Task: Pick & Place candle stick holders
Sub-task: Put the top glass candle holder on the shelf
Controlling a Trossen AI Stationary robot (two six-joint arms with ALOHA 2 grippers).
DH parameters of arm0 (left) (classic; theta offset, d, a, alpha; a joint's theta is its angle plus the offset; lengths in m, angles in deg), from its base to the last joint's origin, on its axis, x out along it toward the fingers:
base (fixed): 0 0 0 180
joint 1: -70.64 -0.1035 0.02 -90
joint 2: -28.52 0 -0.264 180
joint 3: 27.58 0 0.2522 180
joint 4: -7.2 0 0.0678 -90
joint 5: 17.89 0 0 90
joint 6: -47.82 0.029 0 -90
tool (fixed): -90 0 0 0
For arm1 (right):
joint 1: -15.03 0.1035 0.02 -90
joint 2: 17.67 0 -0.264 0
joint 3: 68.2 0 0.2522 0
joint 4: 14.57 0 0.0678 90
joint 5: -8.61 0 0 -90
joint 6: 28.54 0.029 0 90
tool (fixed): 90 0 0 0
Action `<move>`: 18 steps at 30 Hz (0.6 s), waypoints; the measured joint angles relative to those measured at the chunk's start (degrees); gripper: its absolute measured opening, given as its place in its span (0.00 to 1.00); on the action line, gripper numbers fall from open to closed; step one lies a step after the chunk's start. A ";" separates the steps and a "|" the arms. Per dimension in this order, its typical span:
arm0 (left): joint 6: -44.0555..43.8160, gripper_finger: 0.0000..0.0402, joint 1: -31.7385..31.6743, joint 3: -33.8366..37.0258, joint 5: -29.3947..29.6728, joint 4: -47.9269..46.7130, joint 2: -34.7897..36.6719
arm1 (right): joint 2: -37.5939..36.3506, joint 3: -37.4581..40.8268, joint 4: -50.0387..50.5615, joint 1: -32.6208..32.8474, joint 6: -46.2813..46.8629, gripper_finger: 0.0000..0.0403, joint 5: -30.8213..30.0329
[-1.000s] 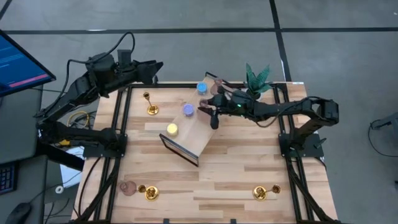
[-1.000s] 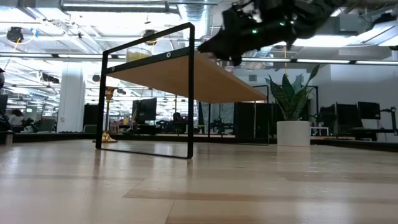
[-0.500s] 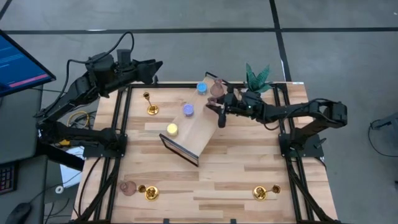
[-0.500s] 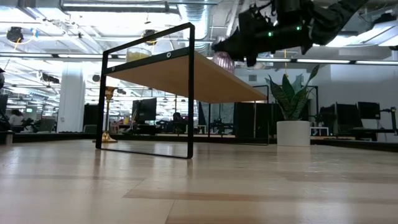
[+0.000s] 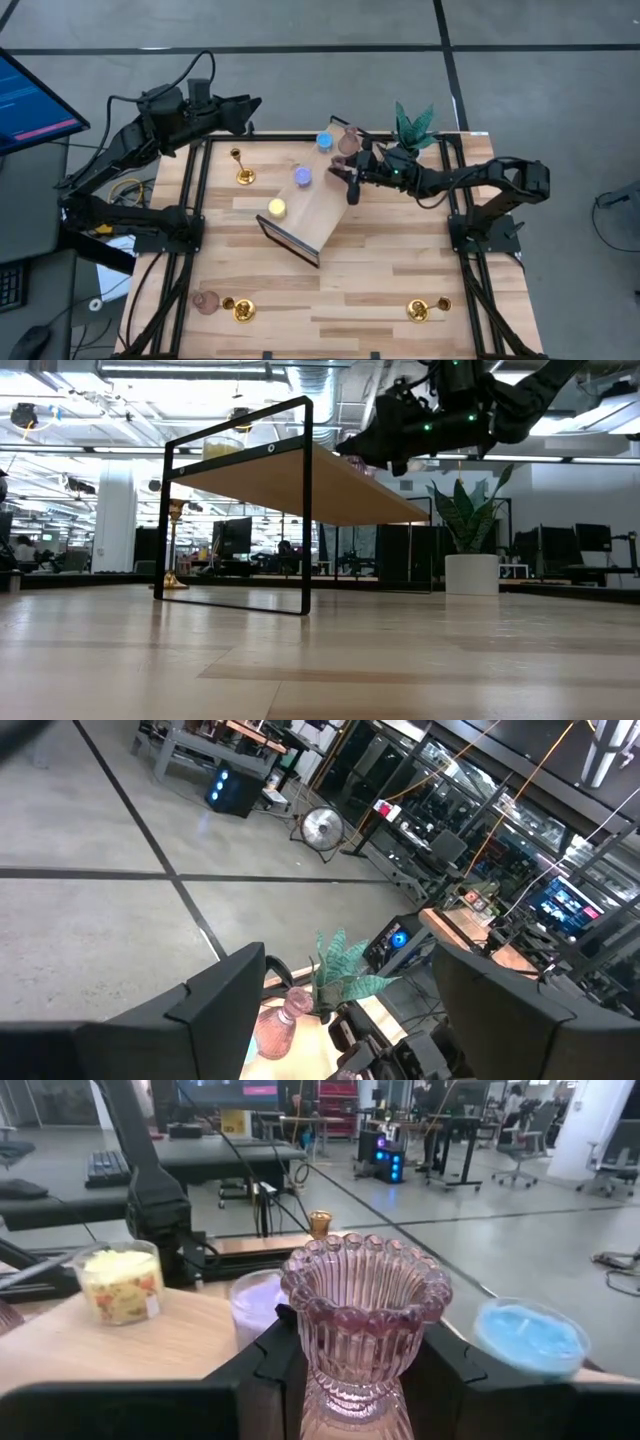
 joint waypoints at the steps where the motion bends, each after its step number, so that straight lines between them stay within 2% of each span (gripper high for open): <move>1: 0.00 0.72 -0.01 0.00 0.00 0.00 0.00 | 0.00 0.00 0.29 -0.19 0.00 0.27 0.02; 18: 0.00 0.72 -0.01 0.00 0.24 0.00 0.00 | 0.04 0.00 0.21 -1.50 -0.61 0.27 0.16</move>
